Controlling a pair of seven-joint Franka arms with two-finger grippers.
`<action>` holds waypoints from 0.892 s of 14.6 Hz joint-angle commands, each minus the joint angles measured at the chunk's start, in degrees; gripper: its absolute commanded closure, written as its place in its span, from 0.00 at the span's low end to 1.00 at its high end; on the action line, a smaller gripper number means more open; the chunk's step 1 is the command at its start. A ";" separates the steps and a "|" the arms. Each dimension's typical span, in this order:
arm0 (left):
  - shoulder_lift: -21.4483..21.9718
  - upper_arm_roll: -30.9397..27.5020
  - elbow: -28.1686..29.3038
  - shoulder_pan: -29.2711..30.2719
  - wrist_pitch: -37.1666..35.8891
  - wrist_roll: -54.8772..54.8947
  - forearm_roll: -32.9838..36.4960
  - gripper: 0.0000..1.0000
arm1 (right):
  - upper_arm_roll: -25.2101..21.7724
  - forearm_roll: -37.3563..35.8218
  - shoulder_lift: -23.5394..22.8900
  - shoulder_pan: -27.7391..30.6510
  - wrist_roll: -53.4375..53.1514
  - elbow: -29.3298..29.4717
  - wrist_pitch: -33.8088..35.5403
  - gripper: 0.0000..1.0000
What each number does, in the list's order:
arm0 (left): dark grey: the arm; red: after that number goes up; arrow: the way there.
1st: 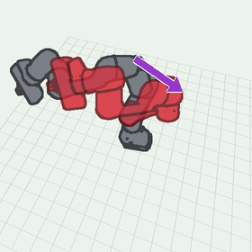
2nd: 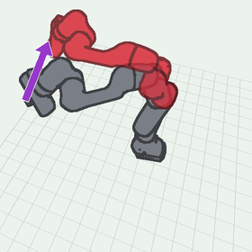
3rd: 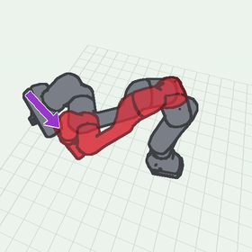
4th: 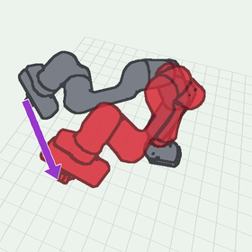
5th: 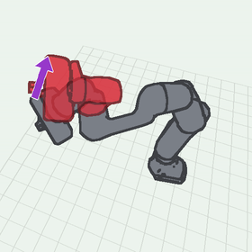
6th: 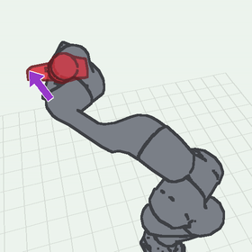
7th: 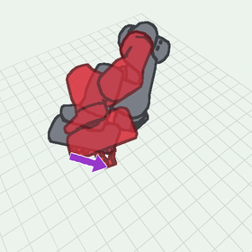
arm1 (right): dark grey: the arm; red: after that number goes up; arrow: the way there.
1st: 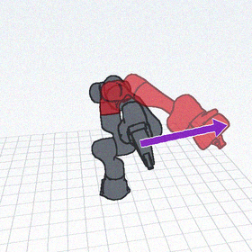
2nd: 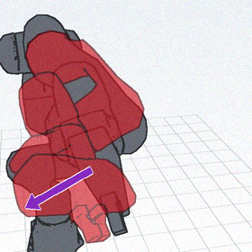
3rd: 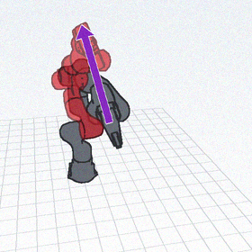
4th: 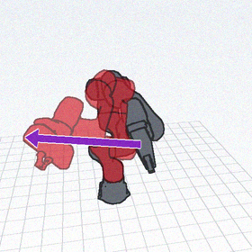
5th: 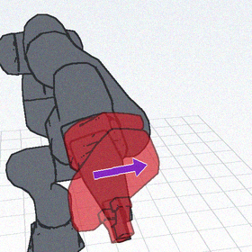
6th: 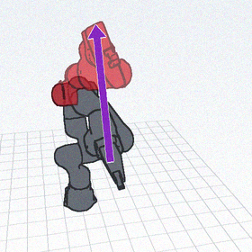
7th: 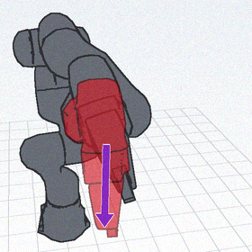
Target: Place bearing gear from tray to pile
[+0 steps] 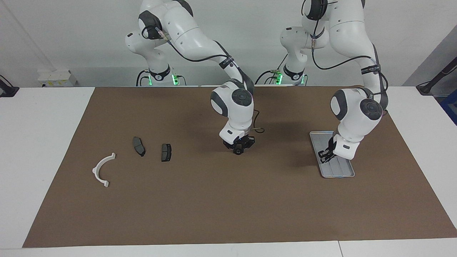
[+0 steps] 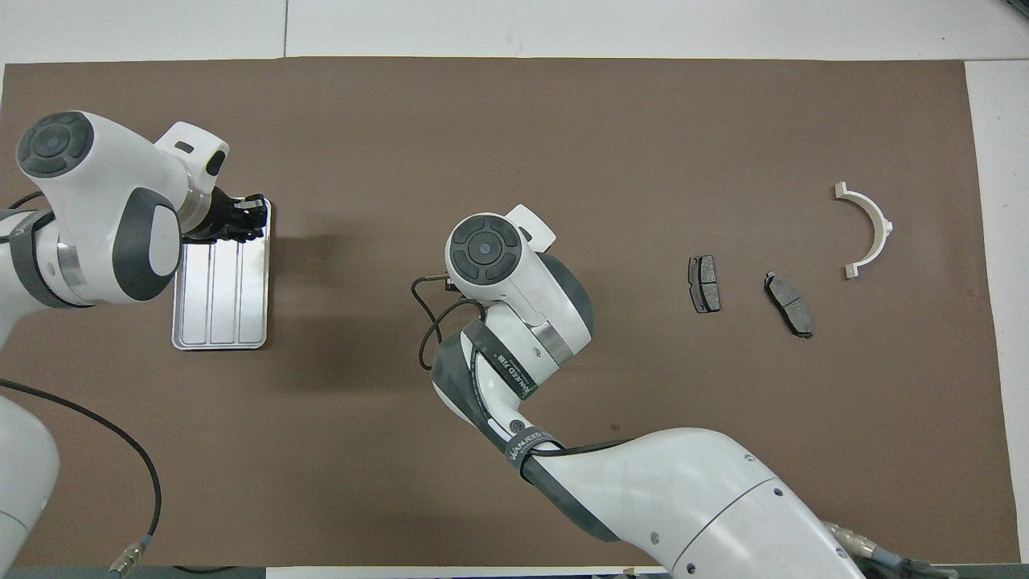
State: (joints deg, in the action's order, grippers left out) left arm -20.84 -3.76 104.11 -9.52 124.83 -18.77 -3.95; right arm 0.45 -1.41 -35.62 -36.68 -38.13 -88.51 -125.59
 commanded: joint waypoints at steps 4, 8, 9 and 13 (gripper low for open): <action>0.54 -0.89 -1.89 -8.75 -4.07 -13.19 -0.62 0.99 | 0.07 0.35 5.19 5.02 5.15 5.10 11.75 1.00; 0.19 -0.81 -3.99 -15.51 -4.16 -25.05 -0.71 0.99 | 0.07 0.88 13.01 13.01 12.45 5.10 17.29 1.00; -0.08 -0.81 -5.22 -17.97 -4.07 -29.69 -0.97 0.99 | 0.07 0.88 14.42 15.82 16.04 5.10 18.70 1.00; -0.69 -0.89 -5.76 -27.99 -3.11 -42.20 -1.42 0.99 | -0.01 0.88 16.72 29.08 36.76 4.58 22.66 1.00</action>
State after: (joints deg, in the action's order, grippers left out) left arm -20.86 -3.44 99.23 -32.73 122.23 -56.19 -4.51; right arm -0.55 -1.24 -19.54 -13.63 -10.59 -82.38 -103.58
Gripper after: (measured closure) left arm 0.758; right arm 0.652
